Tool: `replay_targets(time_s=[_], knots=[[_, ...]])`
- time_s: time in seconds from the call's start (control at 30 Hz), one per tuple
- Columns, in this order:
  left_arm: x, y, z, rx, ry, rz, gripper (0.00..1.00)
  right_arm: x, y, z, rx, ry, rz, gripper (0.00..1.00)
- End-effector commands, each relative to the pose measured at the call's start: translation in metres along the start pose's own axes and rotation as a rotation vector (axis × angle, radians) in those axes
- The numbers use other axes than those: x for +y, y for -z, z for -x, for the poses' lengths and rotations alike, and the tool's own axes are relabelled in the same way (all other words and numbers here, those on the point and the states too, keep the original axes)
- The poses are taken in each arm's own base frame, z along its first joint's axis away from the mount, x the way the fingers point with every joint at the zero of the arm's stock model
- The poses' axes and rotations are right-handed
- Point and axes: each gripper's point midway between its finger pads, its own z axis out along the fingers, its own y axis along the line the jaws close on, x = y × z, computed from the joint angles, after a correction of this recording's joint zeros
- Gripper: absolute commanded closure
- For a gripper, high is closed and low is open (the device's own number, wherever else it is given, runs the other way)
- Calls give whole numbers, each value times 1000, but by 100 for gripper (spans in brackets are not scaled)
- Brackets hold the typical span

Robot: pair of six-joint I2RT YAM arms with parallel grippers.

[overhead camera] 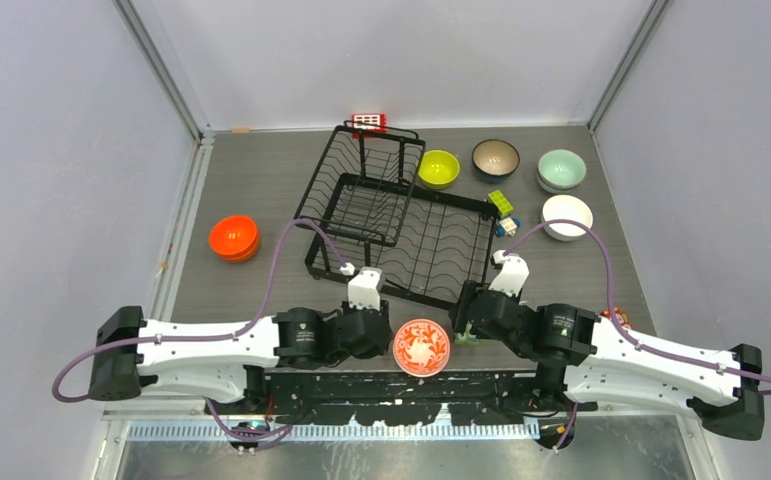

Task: Unload the bowls from the dish rack
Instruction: Reset both arms

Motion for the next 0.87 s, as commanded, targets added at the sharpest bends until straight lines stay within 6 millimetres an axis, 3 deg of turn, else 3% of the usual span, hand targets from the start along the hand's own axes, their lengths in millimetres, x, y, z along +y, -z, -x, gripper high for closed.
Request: replay_targets(time_s=[0.0, 0.17, 0.3, 0.43, 0.53, 0.57, 0.67, 0.73, 0.83], knots=[[7, 9, 14, -56, -19, 13, 64, 8, 6, 18, -59, -31, 29, 27], [11, 23, 31, -114, -38, 11, 41, 12, 17, 36, -116, -12, 64, 26], [31, 40, 54, -188, -42, 105, 23, 20, 46, 74, -236, -7, 156, 24], [54, 56, 73, -256, -38, 222, 17, 21, 81, 118, -383, -16, 217, 20], [65, 66, 85, -305, -1, 276, 10, 20, 104, 146, -476, -19, 240, 2], [68, 69, 87, -317, 13, 286, 9, 20, 111, 154, -503, -18, 245, 0], [75, 76, 91, -343, 52, 300, 6, 17, 122, 169, -559, -44, 244, 0], [76, 78, 92, -349, 71, 290, 1, 16, 125, 173, -585, -60, 251, 0], [78, 81, 92, -344, 59, 294, 0, 13, 125, 175, -610, -87, 255, 0]])
